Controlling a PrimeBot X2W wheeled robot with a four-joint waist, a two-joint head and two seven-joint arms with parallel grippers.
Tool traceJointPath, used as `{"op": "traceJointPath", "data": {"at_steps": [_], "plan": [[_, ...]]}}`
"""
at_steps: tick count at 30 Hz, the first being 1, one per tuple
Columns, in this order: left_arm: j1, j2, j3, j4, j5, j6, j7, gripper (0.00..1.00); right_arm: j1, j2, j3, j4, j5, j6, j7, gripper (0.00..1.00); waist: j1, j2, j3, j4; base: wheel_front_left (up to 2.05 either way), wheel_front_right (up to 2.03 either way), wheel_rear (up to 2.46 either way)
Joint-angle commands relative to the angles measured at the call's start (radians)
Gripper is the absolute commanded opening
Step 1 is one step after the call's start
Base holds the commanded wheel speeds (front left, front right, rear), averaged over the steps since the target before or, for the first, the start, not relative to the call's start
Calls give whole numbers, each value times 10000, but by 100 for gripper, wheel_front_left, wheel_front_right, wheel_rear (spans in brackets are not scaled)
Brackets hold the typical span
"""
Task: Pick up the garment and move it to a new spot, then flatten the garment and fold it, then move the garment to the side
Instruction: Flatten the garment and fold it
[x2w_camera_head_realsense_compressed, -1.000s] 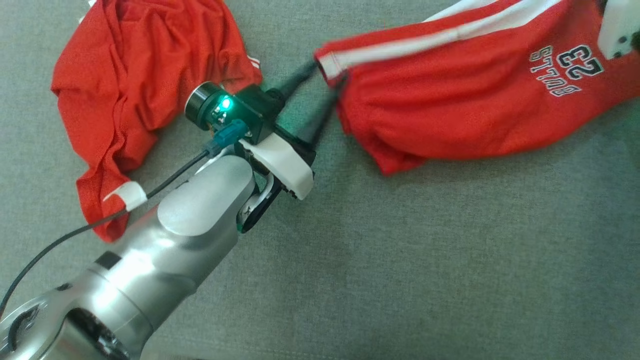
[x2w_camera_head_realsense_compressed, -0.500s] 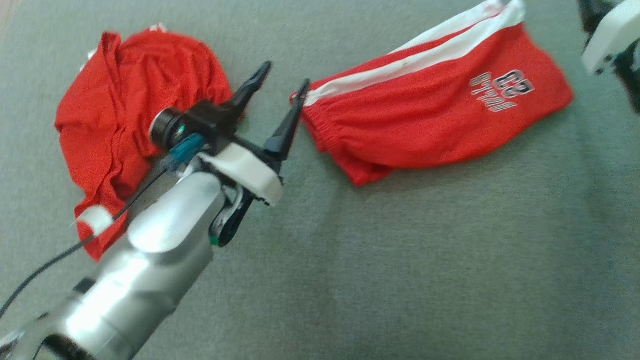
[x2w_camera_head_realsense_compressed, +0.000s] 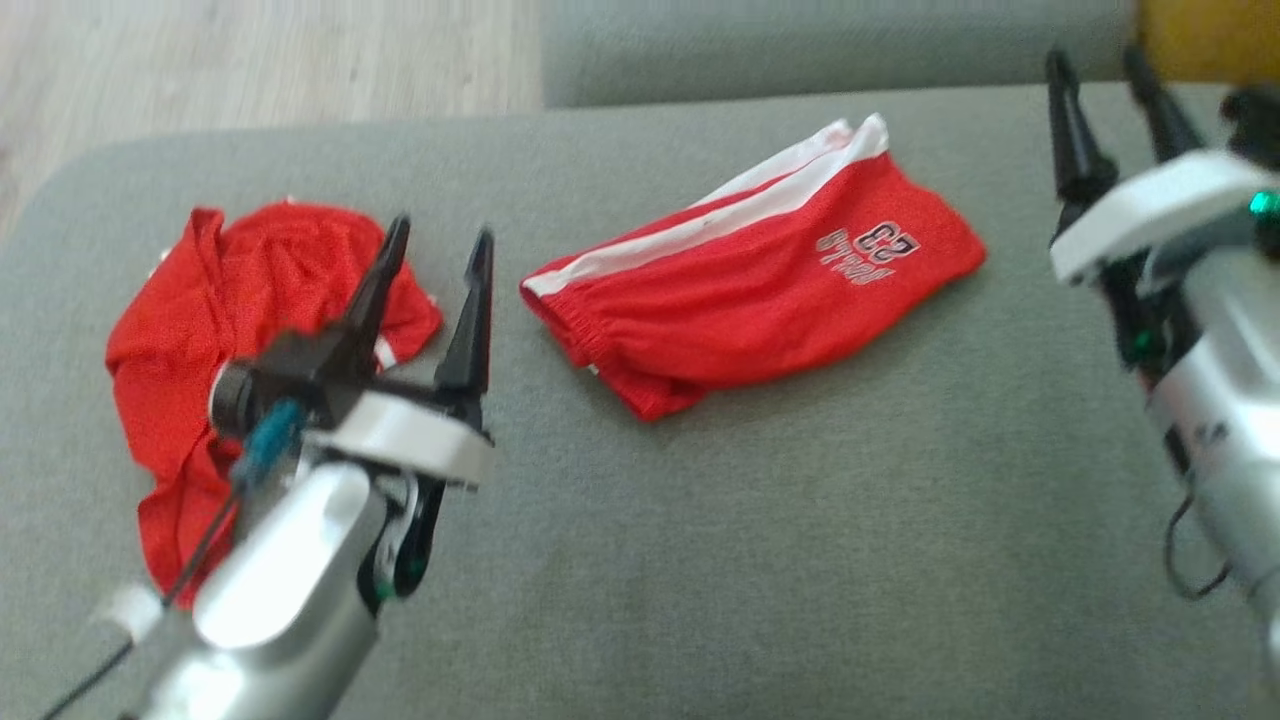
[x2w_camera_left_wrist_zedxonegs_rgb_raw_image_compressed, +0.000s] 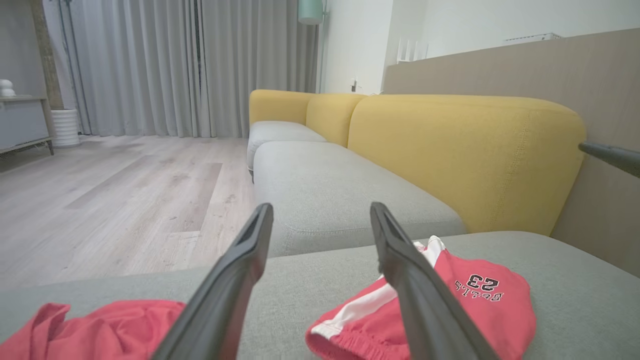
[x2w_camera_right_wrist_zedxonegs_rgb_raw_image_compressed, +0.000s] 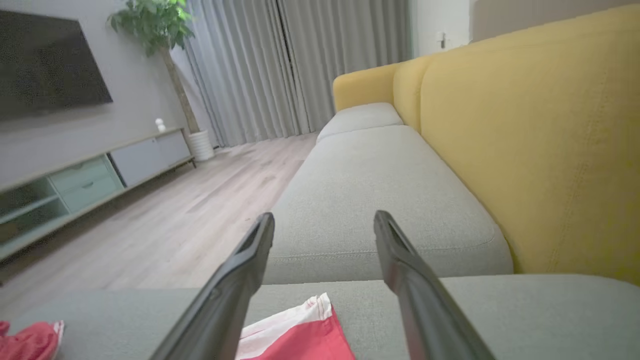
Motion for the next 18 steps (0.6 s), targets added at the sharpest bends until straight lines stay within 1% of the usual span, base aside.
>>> {"op": "traceJointPath", "data": {"at_steps": [1,3,4,6,10,14,18], "plan": [[-13,275,635,-395,198,118,-94,100,288,145,-518,-565,-227,73,-103,100,3,0,-320,-232,0,0,0],[510,213,1033,-619,424,278,-94,100,1010,414,-1331,-1101,-718,73,-105,100,3,0,-465,-316,0,0,0],[510,213,1033,-619,424,278,-94,100,1010,414,-1331,-1101,-718,73,-105,100,3,0,-465,-316,0,0,0],[1066,125,1380,-861,748,370,-94,100,1876,847,-2220,-1613,-1075,73,-107,100,3,0,-575,-378,0,0,0],[2228,-216,1953,-1230,1379,368,-94,100,3575,1779,-3464,-2613,-2342,73,-108,100,3,0,-747,-481,0,0,0],[3281,-717,2554,-1512,1928,257,-95,100,4945,2594,-4212,-3344,-3564,73,-109,100,3,0,-799,-553,0,0,0],[3979,-1148,3113,-1626,2429,-16,-95,100,5739,2962,-4618,-3838,-4187,73,-109,100,3,0,-803,-550,0,0,0]]}}
